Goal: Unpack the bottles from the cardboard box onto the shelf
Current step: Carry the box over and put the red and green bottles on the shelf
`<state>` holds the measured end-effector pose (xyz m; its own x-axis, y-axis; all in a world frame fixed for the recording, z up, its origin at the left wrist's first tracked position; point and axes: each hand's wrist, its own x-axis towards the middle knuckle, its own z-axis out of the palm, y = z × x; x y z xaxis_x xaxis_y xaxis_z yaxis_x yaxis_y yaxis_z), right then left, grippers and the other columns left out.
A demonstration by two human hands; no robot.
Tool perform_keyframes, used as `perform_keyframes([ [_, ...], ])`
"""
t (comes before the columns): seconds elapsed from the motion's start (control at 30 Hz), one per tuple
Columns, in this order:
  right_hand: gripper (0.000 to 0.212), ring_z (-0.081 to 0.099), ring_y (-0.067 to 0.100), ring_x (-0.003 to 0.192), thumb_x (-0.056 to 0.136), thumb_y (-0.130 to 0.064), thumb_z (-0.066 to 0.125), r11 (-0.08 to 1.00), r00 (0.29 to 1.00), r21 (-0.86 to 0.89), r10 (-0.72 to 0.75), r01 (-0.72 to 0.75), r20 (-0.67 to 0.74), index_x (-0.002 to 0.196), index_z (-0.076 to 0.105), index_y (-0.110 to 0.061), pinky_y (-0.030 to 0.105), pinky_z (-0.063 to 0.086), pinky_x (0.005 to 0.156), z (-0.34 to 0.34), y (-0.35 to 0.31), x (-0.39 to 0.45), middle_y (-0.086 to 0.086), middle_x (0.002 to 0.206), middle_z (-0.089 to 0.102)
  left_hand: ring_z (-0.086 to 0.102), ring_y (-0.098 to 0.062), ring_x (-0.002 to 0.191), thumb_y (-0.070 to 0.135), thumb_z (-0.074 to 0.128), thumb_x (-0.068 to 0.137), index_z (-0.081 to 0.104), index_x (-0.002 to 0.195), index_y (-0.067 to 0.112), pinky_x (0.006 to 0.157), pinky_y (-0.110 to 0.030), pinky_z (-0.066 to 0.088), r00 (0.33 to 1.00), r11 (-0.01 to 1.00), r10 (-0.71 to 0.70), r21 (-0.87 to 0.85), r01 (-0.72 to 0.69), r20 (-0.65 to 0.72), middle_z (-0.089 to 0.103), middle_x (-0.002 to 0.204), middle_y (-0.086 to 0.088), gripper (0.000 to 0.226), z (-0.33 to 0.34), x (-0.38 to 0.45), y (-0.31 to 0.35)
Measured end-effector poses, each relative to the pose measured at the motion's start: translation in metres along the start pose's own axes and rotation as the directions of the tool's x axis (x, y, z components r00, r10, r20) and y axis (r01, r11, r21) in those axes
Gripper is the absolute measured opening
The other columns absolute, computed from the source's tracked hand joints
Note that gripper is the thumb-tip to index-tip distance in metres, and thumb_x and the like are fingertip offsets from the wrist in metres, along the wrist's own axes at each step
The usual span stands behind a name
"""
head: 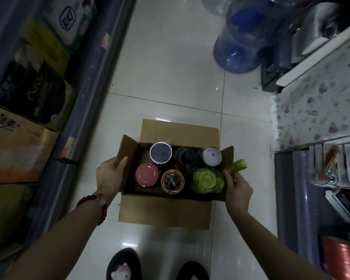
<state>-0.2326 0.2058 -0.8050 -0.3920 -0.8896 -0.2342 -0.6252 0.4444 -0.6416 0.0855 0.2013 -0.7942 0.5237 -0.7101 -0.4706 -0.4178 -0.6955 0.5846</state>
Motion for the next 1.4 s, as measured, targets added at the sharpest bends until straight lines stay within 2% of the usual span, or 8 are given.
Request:
perform_keyframes([
  [0.17, 0.025, 0.050, 0.021, 0.061, 0.096, -0.023, 0.055, 1.000, 0.999, -0.012, 0.020, -0.019, 0.036, 0.074, 0.053, -0.011, 0.024, 0.030, 0.050, -0.003, 0.007, -0.001, -0.006, 0.058, 0.048, 0.065, -0.035, 0.095, 0.039, 0.053, 0.093, 0.063, 0.115, 0.008, 0.088, -0.049, 0.054, 0.997, 0.999, -0.042, -0.020, 0.043, 0.059, 0.070, 0.101, -0.015, 0.039, -0.007, 0.014, -0.009],
  [0.33, 0.029, 0.061, 0.037, 0.092, 0.099, -0.034, 0.047, 0.984, 0.953, -0.106, 0.163, -0.141, 0.254, 0.089, 0.055, -0.007, 0.032, 0.033, 0.068, -0.016, -0.005, -0.007, 0.017, 0.088, 0.065, 0.059, -0.036, 0.106, 0.025, 0.052, 0.094, 0.047, 0.130, 0.008, 0.086, -0.040, 0.050, 0.985, 0.971, -0.060, 0.240, 0.019, 0.165, 0.061, 0.117, -0.018, 0.041, -0.018, 0.005, 0.008],
  [0.43, 0.040, 0.059, 0.041, 0.101, 0.099, -0.039, 0.043, 0.933, 0.934, -0.245, 0.310, -0.263, 0.178, 0.105, 0.049, -0.001, 0.037, 0.037, 0.071, -0.029, -0.023, -0.023, 0.024, 0.107, 0.062, 0.048, -0.043, 0.118, 0.017, 0.055, 0.087, 0.039, 0.138, 0.005, 0.095, -0.048, 0.045, 0.998, 0.924, 0.049, 0.376, -0.062, 0.045, 0.048, 0.132, -0.024, 0.055, -0.024, -0.010, 0.021],
  [0.53, 0.037, 0.057, 0.039, 0.103, 0.097, -0.036, 0.047, 0.935, 0.968, -0.289, 0.238, -0.206, 0.078, 0.115, 0.046, -0.003, 0.041, 0.044, 0.073, -0.044, -0.038, -0.051, 0.020, 0.112, 0.056, 0.045, -0.045, 0.118, 0.010, 0.059, 0.081, 0.049, 0.130, 0.001, 0.098, -0.052, 0.040, 0.964, 0.827, 0.266, 0.508, -0.242, 0.027, 0.048, 0.133, -0.026, 0.052, -0.027, -0.033, 0.035],
  [0.73, 0.051, 0.047, 0.026, 0.117, 0.086, -0.024, 0.068, 0.997, 0.979, 0.003, -0.074, 0.074, 0.191, 0.132, 0.047, -0.012, 0.039, 0.045, 0.095, -0.032, -0.038, -0.071, 0.010, 0.125, 0.050, 0.046, -0.028, 0.122, 0.029, 0.064, 0.086, 0.044, 0.138, 0.015, 0.102, -0.036, 0.039, 0.899, 0.880, 0.342, 0.243, -0.408, 0.273, 0.044, 0.140, -0.009, 0.057, -0.014, -0.048, 0.027],
  [0.93, 0.077, 0.034, 0.020, 0.136, 0.077, -0.042, 0.074, 0.980, 0.991, 0.166, -0.123, 0.113, 0.048, 0.141, 0.039, -0.021, 0.038, 0.037, 0.108, 0.016, -0.021, -0.074, 0.005, 0.146, 0.038, 0.044, -0.017, 0.127, 0.030, 0.075, 0.077, 0.044, 0.138, 0.027, 0.100, -0.027, 0.041, 0.902, 0.917, 0.392, -0.150, -0.369, 0.180, 0.038, 0.142, 0.000, 0.068, 0.026, -0.050, -0.009],
  [1.1, 0.089, 0.033, 0.021, 0.138, 0.065, -0.033, 0.087, 0.957, 0.997, 0.286, -0.032, 0.050, -0.065, 0.140, 0.039, -0.023, 0.038, 0.034, 0.111, 0.043, -0.010, -0.059, 0.006, 0.148, 0.033, 0.033, -0.018, 0.138, 0.036, 0.082, 0.069, 0.043, 0.137, 0.034, 0.105, -0.025, 0.034, 0.898, 0.916, 0.401, -0.116, -0.385, 0.183, 0.024, 0.153, 0.001, 0.078, 0.050, -0.043, -0.034],
  [1.4, 0.077, 0.052, 0.020, 0.114, 0.059, -0.027, 0.090, 0.974, 0.992, 0.193, -0.102, 0.114, -0.074, 0.125, 0.053, -0.019, 0.044, 0.046, 0.097, 0.058, 0.008, -0.045, 0.003, 0.122, 0.057, 0.048, -0.010, 0.120, 0.017, 0.086, 0.064, 0.040, 0.140, 0.032, 0.085, 0.001, 0.032, 0.851, 0.869, 0.495, -0.073, -0.490, 0.175, 0.049, 0.137, 0.002, 0.090, 0.055, -0.027, -0.044],
])
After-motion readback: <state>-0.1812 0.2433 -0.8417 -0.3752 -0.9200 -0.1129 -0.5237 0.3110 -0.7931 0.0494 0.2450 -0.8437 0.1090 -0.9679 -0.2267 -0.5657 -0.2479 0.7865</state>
